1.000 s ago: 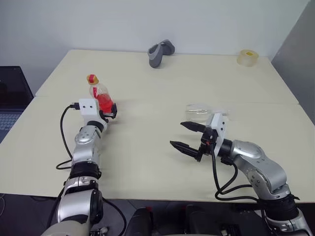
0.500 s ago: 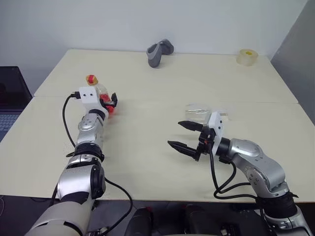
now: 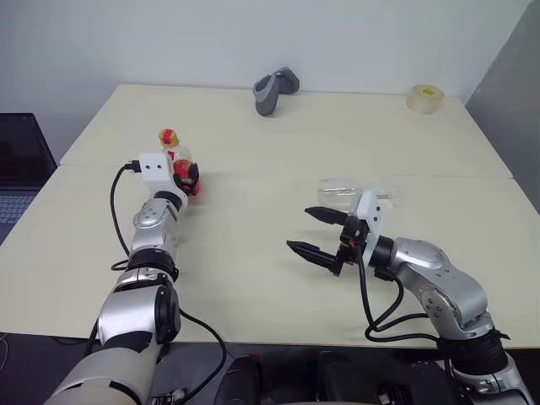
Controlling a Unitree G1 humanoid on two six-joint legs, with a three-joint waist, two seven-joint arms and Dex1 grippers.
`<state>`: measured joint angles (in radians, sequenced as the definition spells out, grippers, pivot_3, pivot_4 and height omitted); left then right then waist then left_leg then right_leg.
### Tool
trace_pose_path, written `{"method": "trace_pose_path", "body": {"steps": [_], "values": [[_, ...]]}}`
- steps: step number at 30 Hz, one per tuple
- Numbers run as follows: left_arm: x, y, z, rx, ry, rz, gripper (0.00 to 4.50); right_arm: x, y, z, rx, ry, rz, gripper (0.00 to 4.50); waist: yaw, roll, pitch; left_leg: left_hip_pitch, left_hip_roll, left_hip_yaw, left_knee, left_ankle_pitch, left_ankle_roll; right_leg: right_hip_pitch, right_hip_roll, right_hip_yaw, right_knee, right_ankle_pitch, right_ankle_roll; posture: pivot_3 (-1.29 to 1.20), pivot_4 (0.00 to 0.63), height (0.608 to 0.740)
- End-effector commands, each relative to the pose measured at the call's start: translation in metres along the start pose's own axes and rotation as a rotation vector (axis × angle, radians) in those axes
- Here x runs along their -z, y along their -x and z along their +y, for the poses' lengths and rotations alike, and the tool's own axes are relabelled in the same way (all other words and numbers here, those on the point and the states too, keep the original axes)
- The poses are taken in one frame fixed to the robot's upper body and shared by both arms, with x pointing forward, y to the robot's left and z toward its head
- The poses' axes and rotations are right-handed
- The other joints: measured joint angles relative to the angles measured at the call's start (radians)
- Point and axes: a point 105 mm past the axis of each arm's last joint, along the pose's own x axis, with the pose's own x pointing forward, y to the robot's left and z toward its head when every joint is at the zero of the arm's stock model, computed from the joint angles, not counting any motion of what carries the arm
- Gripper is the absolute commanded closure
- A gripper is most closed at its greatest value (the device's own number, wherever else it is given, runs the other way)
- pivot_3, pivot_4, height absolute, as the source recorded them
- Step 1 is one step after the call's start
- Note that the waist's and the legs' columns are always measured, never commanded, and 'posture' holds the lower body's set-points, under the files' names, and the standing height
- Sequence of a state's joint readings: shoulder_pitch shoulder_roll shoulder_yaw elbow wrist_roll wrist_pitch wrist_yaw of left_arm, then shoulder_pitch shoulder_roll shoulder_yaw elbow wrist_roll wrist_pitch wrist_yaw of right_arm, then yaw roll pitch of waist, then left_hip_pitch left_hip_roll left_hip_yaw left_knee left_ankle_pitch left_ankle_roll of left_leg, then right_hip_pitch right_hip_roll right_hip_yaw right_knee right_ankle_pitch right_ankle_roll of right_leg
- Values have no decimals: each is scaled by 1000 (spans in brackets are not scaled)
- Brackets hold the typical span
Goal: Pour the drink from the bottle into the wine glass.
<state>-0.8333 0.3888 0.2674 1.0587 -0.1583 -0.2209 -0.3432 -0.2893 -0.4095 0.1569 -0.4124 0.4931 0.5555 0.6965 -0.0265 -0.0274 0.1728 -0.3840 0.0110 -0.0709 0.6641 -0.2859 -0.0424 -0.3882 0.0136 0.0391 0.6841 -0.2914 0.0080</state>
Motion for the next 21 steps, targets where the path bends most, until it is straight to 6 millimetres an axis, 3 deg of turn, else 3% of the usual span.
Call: {"method": "trace_pose_path", "body": {"steps": [1,4,7,13,17,21], "values": [[-16,1,-36,208,-48,-67,2332,-16,8,-1,35,34,-44,0,2,0,0,0,0,0,0,0,0,0,0,0,0,0,0,0,150,740],[-13,20,-85,467,-36,-51,2405,-17,21,-3,82,15,-20,0,7,0,0,-1,0,0,0,1,-1,0,-1,0,-1,0,0,0,150,740],[-8,57,-143,782,-61,-15,2445,-19,38,-3,121,8,6,0,10,0,0,-3,-1,0,0,3,-5,0,-2,1,-2,0,0,0,150,740],[-4,116,-217,1248,-18,82,2452,-35,61,3,192,80,-7,0,14,0,0,-2,-1,0,0,1,-1,0,-1,1,-1,0,0,0,150,740],[1,145,-237,1484,-55,153,2452,-46,61,21,107,55,25,0,-2,2,1,1,-1,0,0,2,1,1,1,1,3,0,0,0,150,740],[6,146,-237,1517,-78,177,2452,-57,54,25,78,46,9,0,-9,2,1,3,0,0,-1,2,1,1,3,2,5,-2,-2,0,150,740]]}}
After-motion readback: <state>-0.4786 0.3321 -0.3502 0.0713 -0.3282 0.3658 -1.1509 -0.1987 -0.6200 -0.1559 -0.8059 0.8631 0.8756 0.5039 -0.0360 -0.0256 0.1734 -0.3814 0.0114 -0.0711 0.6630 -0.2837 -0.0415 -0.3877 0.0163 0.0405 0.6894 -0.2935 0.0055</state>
